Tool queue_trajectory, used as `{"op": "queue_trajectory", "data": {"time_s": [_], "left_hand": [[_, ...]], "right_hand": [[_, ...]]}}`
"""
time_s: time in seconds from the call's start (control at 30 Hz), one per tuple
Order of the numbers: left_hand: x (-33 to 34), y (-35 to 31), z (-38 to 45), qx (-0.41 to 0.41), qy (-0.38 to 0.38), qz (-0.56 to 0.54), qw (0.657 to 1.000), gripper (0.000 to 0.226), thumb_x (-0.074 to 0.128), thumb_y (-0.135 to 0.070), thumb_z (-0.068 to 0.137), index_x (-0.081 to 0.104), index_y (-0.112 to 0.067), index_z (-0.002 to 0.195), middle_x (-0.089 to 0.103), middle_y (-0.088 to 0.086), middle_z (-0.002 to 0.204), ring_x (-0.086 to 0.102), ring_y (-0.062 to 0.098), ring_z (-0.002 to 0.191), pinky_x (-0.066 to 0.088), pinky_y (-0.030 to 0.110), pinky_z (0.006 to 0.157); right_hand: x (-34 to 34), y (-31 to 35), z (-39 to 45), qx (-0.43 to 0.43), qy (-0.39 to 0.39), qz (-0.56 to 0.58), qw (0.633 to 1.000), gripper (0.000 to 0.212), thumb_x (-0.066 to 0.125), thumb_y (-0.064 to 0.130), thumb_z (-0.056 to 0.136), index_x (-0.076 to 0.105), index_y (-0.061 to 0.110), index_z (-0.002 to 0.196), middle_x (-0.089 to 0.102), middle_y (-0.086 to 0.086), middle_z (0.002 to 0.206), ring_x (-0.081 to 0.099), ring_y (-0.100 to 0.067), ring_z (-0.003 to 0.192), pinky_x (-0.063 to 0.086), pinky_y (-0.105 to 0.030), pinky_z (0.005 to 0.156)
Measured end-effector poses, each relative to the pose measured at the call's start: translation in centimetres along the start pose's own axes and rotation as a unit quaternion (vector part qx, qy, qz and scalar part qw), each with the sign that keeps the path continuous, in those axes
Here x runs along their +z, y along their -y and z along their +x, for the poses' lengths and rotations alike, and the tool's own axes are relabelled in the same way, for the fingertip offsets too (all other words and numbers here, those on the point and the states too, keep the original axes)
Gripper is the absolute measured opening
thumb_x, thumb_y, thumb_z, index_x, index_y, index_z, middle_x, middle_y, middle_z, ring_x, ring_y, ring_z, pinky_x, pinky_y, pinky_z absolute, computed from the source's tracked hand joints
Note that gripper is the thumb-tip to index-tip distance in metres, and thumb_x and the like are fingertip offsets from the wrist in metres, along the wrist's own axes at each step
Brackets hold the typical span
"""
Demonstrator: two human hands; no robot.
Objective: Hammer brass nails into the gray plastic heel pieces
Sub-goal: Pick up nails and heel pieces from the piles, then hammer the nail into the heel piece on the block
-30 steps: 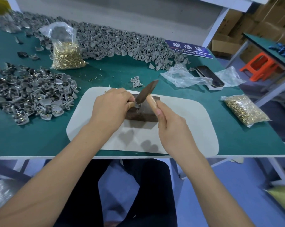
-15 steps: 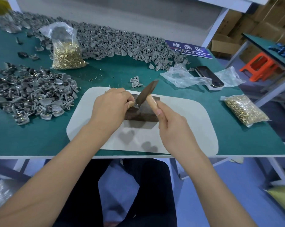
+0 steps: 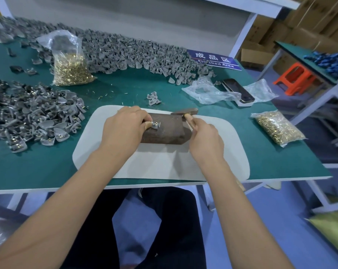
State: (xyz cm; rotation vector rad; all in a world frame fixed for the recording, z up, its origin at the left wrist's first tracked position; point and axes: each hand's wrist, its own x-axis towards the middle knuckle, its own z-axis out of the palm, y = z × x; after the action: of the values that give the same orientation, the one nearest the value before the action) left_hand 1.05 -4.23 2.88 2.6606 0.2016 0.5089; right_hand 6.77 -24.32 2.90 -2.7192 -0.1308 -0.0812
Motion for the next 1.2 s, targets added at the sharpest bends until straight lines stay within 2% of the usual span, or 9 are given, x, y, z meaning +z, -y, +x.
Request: {"op": "queue_trajectory", "data": {"time_s": [0.1,0.23,0.33,0.47,0.63,0.8,0.97,1.13,1.2], "left_hand": [[0.2,0.2,-0.1,0.0,-0.006,-0.012,1.0,0.012,0.06,-0.036,0.1,0.071,-0.031,0.098,0.065,-0.011,0.104,0.054,0.019,0.108,0.045,0.036,0.076],[0.6,0.6,-0.3,0.006,-0.019,-0.034,0.999,0.012,0.06,-0.036,0.101,0.069,-0.03,0.096,0.064,-0.013,0.102,0.053,0.017,0.107,0.047,0.037,0.076],[0.4,1.0,-0.6,0.015,-0.026,-0.058,0.998,0.008,0.061,-0.032,0.1,0.067,-0.029,0.097,0.063,-0.012,0.102,0.054,0.016,0.106,0.046,0.038,0.075],[-0.7,3.4,-1.6,-0.002,-0.063,-0.072,0.995,0.003,0.062,-0.028,0.098,0.065,-0.028,0.1,0.062,-0.013,0.104,0.054,0.014,0.108,0.042,0.034,0.074],[-3.4,9.0,-3.5,-0.085,-0.101,-0.149,0.98,0.003,0.069,-0.025,0.091,0.068,-0.022,0.092,0.061,-0.006,0.108,0.046,0.015,0.119,0.03,0.014,0.098],[-5.3,13.8,-5.5,-0.13,-0.179,-0.09,0.971,0.008,0.073,-0.022,0.089,0.07,-0.014,0.09,0.061,0.003,0.117,0.041,0.027,0.131,0.032,0.038,0.114],[-6.5,16.9,-5.2,-0.164,-0.2,-0.047,0.965,0.011,0.072,-0.029,0.089,0.071,-0.018,0.093,0.06,0.001,0.122,0.036,0.026,0.136,0.025,0.03,0.114],[-7.4,17.7,-3.8,-0.159,-0.173,-0.032,0.972,0.018,0.073,-0.028,0.091,0.073,-0.016,0.104,0.061,0.003,0.126,0.035,0.026,0.14,0.024,0.032,0.118],[-7.7,17.3,-3.5,-0.131,-0.207,-0.06,0.968,0.017,0.064,-0.029,0.098,0.068,-0.013,0.103,0.062,0.0,0.121,0.04,0.024,0.135,0.029,0.033,0.117]], "right_hand": [[0.7,0.0,-0.1,-0.009,0.006,-0.026,1.0,0.058,0.041,0.009,0.102,0.048,0.041,0.15,0.057,-0.014,0.117,0.05,-0.038,0.112,0.034,-0.037,0.08],[0.6,1.1,-0.3,-0.027,-0.053,-0.02,0.998,0.036,0.044,0.027,0.107,0.062,0.032,0.138,0.054,-0.013,0.121,0.042,-0.037,0.117,0.038,-0.044,0.096],[0.7,3.3,-0.5,-0.113,-0.092,0.045,0.988,0.03,0.045,0.029,0.108,0.071,0.02,0.119,0.065,-0.009,0.111,0.051,-0.035,0.108,0.04,-0.044,0.095],[2.2,6.7,-0.8,-0.216,-0.065,0.072,0.972,0.024,0.053,0.029,0.104,0.075,0.019,0.106,0.073,-0.003,0.101,0.056,-0.029,0.097,0.042,-0.044,0.088],[5.2,11.8,-0.9,-0.286,-0.013,0.149,0.947,0.017,0.059,0.018,0.101,0.075,0.017,0.094,0.075,0.004,0.094,0.06,-0.022,0.088,0.046,-0.041,0.088],[8.6,18.3,-1.6,-0.374,0.053,0.136,0.916,0.012,0.066,0.026,0.097,0.077,0.023,0.101,0.076,0.009,0.098,0.062,-0.018,0.091,0.047,-0.042,0.093],[10.4,22.3,-1.8,-0.389,0.079,0.15,0.906,0.012,0.066,0.023,0.096,0.078,0.023,0.098,0.076,0.009,0.099,0.061,-0.02,0.093,0.045,-0.034,0.088],[10.5,23.6,-1.1,-0.346,0.083,0.126,0.926,0.016,0.063,0.022,0.098,0.078,0.023,0.1,0.077,0.006,0.1,0.064,-0.024,0.098,0.05,-0.039,0.09],[9.6,22.6,0.0,-0.31,0.074,0.131,0.939,0.018,0.061,0.022,0.099,0.078,0.022,0.098,0.076,0.007,0.097,0.065,-0.023,0.096,0.053,-0.04,0.089]]}}
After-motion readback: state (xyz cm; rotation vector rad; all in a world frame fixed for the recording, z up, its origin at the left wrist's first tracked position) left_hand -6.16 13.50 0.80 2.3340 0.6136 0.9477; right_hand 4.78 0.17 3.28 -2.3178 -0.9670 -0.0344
